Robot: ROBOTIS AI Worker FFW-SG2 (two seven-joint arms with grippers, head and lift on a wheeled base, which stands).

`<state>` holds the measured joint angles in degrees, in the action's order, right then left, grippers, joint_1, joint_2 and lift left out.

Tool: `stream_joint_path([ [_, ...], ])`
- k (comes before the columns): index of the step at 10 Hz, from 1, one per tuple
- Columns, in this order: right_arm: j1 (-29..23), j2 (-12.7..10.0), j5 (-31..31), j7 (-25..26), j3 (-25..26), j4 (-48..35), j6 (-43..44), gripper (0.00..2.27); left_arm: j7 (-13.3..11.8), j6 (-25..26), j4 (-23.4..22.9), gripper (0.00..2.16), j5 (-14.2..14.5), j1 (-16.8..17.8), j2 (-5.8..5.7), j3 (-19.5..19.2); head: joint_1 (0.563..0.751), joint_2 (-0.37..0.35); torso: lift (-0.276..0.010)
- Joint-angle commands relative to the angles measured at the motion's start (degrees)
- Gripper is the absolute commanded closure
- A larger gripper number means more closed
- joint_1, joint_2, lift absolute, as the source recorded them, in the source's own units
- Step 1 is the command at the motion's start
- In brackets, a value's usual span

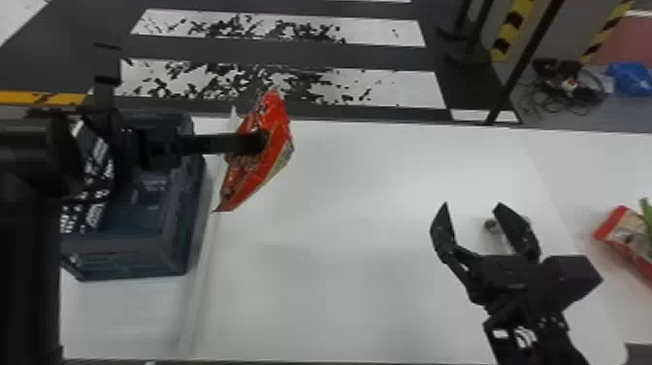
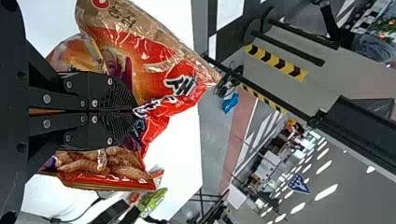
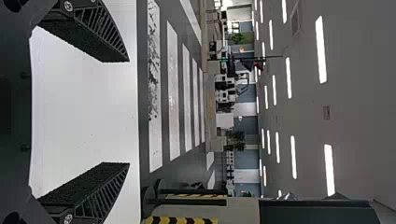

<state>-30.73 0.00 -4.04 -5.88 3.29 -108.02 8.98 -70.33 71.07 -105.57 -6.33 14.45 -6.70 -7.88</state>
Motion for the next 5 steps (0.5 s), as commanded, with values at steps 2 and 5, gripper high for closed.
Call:
stream_joint_path([
  [2,0.0,-0.1,-0.1,0.3,0.6,-0.2,-0.5,0.08,3.4,-1.3,1.0,2.13,-1.5,-1.4,4.24,7.9,0.695,-0.141,-0.095],
  [5,0.0,-0.1,-0.6,0.3,1.1,-0.3,-0.5,0.08,10.0,-8.0,7.4,2.14,-5.0,-3.5,6.85,19.8,0.695,-0.248,-0.095],
])
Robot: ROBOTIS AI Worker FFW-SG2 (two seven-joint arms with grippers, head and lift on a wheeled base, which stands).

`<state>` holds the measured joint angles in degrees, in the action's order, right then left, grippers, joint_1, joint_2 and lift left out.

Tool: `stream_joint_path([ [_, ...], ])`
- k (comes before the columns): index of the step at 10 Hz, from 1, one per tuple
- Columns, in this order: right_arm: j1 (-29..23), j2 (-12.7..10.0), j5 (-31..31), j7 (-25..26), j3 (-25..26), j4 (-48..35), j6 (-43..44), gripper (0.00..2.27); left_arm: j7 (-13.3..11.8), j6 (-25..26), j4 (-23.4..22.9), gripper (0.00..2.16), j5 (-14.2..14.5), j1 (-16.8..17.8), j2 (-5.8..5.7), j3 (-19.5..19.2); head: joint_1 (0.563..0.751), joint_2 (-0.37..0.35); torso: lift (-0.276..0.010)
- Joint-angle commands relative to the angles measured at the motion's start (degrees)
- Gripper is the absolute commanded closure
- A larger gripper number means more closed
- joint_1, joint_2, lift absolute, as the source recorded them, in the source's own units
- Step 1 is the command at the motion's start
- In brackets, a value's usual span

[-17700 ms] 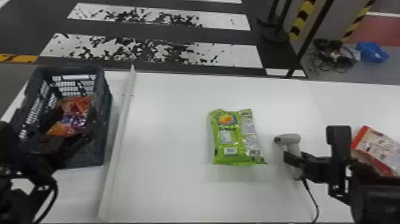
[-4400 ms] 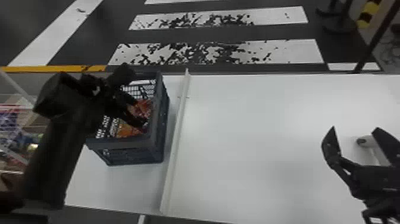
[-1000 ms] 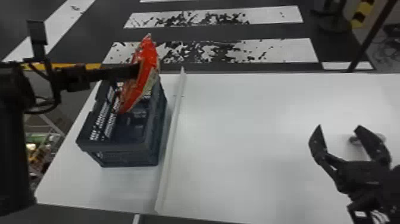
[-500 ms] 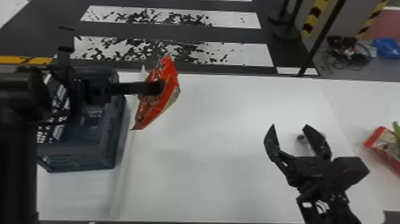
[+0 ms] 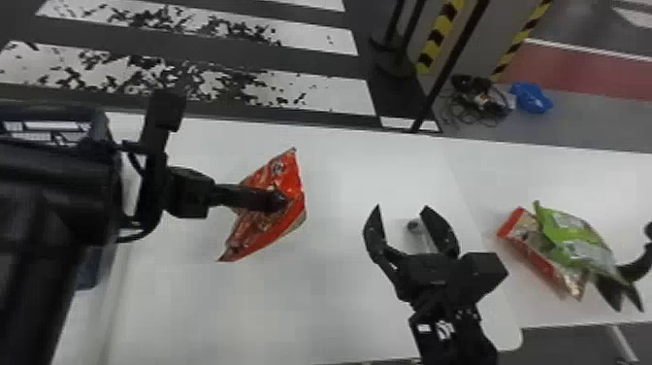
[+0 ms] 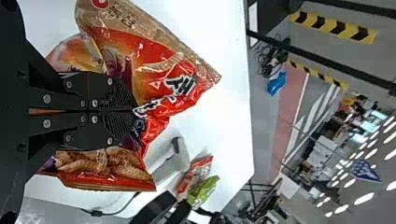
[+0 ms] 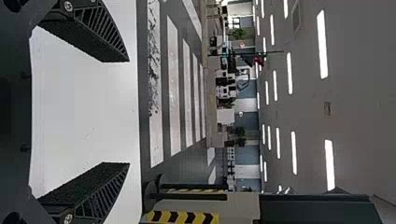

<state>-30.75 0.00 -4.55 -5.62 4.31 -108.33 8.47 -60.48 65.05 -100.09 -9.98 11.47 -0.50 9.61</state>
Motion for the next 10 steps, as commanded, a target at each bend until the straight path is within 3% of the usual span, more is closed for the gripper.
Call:
stream_joint_path([
  [1,-0.1,-0.1,-0.1,0.0,0.2,0.0,0.0,0.08,3.1,-6.0,6.5,2.13,-1.7,-0.7,0.64,4.7,0.695,-0.289,-0.095],
  [3,-0.3,-0.1,-0.3,0.2,0.6,0.0,0.2,0.08,7.4,-11.3,13.4,1.93,-1.6,-1.4,0.64,7.8,0.695,-0.329,-0.095],
  [4,-0.4,-0.1,-0.5,0.2,0.8,0.0,0.4,0.08,7.5,-14.1,14.2,1.32,-1.5,-2.0,0.64,8.8,0.695,-0.342,-0.095],
  [5,-0.4,-0.1,-0.6,0.2,0.8,0.0,0.4,0.08,7.6,-14.5,14.0,0.19,-1.4,-2.3,0.64,8.8,0.695,-0.35,-0.095],
  [6,-0.5,-0.1,-0.6,0.2,0.8,0.0,0.5,0.08,8.6,-14.6,13.3,0.01,-1.1,-2.9,0.64,8.7,0.695,-0.35,-0.095],
  [7,-0.7,-0.1,-0.6,0.2,0.9,0.0,0.5,0.08,10.3,-16.4,11.3,0.02,0.7,-4.3,0.64,7.6,0.695,-0.35,-0.095],
  [10,-1.2,-0.1,-0.6,0.2,0.9,-0.6,0.5,0.08,13.1,-16.7,-2.2,0.02,6.0,-9.3,0.64,2.0,0.695,-0.35,-0.095],
])
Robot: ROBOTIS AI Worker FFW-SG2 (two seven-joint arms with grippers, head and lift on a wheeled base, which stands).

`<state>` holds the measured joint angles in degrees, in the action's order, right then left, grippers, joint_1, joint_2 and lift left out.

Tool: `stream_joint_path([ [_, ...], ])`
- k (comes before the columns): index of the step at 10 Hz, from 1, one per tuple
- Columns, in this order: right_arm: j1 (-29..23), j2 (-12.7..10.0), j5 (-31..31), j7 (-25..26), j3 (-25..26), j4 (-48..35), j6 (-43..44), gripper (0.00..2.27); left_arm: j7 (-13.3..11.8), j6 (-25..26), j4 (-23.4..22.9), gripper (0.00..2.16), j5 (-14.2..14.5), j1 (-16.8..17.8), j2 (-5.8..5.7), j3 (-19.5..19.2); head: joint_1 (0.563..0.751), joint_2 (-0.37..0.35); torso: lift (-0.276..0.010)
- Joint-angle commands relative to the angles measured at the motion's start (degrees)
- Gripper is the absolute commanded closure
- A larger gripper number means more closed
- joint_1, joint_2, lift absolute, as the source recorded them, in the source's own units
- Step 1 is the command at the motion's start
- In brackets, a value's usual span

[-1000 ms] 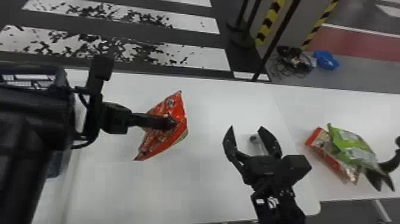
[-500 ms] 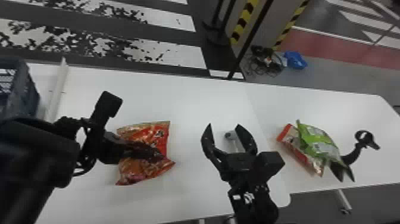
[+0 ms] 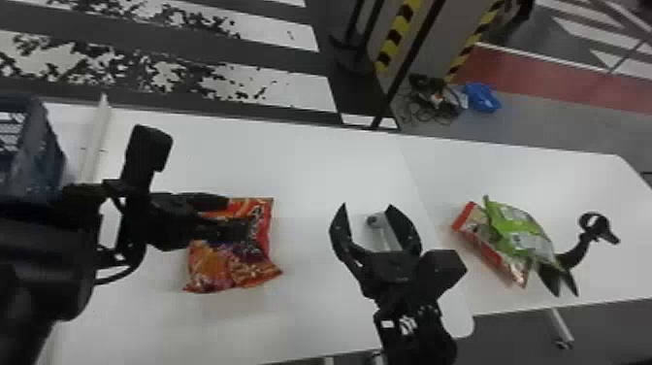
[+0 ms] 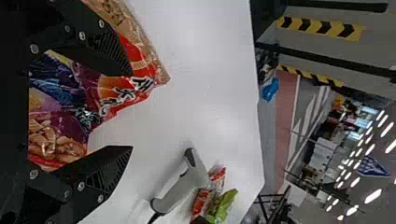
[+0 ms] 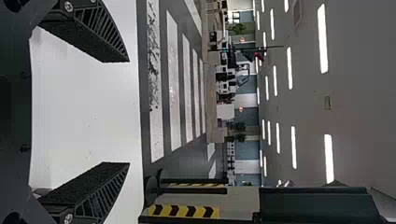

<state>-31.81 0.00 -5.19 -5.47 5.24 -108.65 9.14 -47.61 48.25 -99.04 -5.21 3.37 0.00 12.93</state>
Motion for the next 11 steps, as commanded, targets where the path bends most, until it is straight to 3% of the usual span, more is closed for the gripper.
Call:
stream_joint_path([
  [1,-0.4,-0.1,0.0,-0.2,-0.1,-0.8,-0.3,0.08,1.2,0.1,-8.4,0.02,1.7,-3.5,0.15,-3.8,0.695,-0.347,-0.095],
  [3,-1.1,-0.1,0.0,-0.3,-0.5,-3.1,-2.9,0.08,7.1,0.4,-18.3,0.02,2.5,-8.8,0.15,-9.9,0.695,-0.301,-0.095],
  [5,-1.4,-0.1,-1.2,-1.1,-0.8,-6.5,-10.5,0.08,13.2,0.6,-27.2,0.03,2.5,-14.5,0.15,-15.3,0.695,-0.205,-0.095],
  [7,-1.4,-0.1,-4.3,-3.4,-0.8,-10.4,-20.9,0.08,16.1,-0.8,-30.3,0.03,5.4,-18.0,0.15,-21.2,0.695,-0.127,-0.095],
  [8,-1.4,-0.1,-5.9,-4.8,-0.8,-12.5,-26.5,0.08,16.3,-9.8,-30.3,0.03,7.1,-20.0,0.15,-24.1,0.695,-0.083,-0.095],
  [11,0.2,-0.1,-10.3,-7.5,-0.1,-18.0,-48.3,0.09,15.5,-28.2,-27.3,0.08,11.9,-24.4,0.15,-30.7,0.695,0.051,-0.095],
])
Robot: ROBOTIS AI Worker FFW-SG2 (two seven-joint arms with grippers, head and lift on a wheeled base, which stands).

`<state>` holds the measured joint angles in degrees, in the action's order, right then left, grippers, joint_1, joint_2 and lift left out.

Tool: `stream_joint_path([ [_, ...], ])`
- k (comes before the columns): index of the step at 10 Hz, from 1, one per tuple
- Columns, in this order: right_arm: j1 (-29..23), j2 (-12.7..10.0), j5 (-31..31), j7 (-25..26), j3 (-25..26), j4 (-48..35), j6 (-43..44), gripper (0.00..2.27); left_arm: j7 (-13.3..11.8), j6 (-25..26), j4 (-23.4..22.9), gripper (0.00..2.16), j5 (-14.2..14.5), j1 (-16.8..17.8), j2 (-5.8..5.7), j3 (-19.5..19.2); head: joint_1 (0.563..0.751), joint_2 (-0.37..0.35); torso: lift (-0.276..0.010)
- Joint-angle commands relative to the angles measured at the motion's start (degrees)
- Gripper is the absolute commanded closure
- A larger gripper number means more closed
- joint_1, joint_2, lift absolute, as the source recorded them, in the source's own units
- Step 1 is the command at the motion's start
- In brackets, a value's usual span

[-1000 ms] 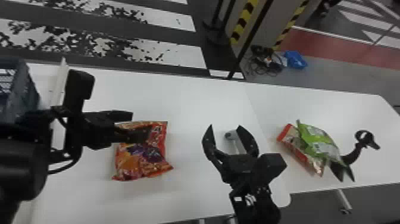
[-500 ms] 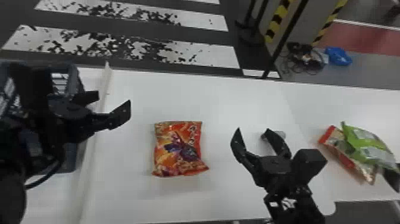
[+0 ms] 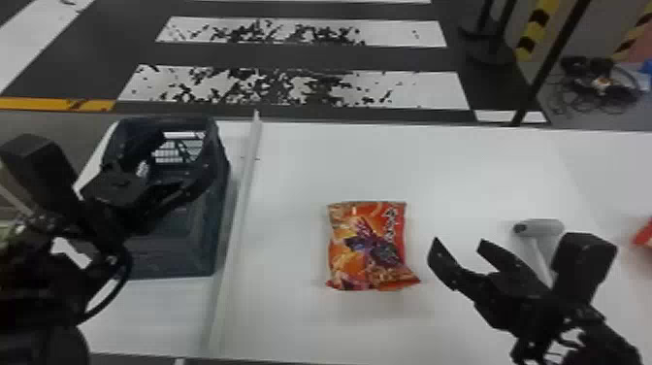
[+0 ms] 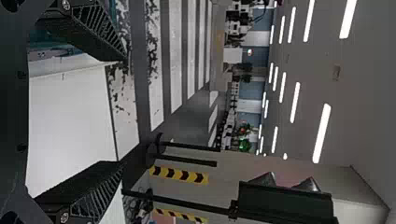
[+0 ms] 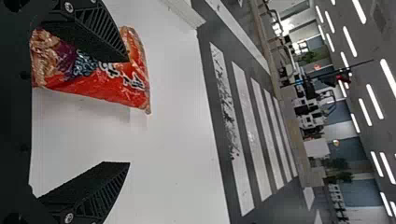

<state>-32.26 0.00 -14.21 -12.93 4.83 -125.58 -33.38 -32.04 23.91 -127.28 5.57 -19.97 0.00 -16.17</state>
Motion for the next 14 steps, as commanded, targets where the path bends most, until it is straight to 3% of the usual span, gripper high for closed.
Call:
stream_joint_path([
  [1,1.7,-0.1,-3.4,-0.8,1.1,-1.5,-12.1,0.09,0.1,-6.9,1.8,0.09,2.0,-2.3,0.15,-3.5,0.695,0.068,-0.095],
  [2,2.7,-0.1,-5.5,-0.8,2.0,-1.5,-17.9,0.08,0.2,-9.2,2.6,0.09,2.8,-3.4,0.15,-5.1,0.695,0.111,-0.095],
  [5,5.3,-0.1,-12.4,-1.4,5.2,-0.4,-27.4,0.08,-0.7,-9.9,3.3,0.09,5.3,-5.5,0.15,-7.9,0.695,0.216,-0.095],
  [9,10.5,-0.1,-16.9,-2.5,6.6,6.0,-33.7,0.08,-1.3,-9.5,3.2,0.09,5.3,-6.4,0.15,-7.5,0.695,0.251,-0.095],
  [14,16.9,-0.1,-17.2,-2.5,5.8,12.9,-36.9,0.08,-1.6,-9.4,3.2,0.09,5.5,-7.0,0.15,-7.4,0.695,0.26,-0.095],
])
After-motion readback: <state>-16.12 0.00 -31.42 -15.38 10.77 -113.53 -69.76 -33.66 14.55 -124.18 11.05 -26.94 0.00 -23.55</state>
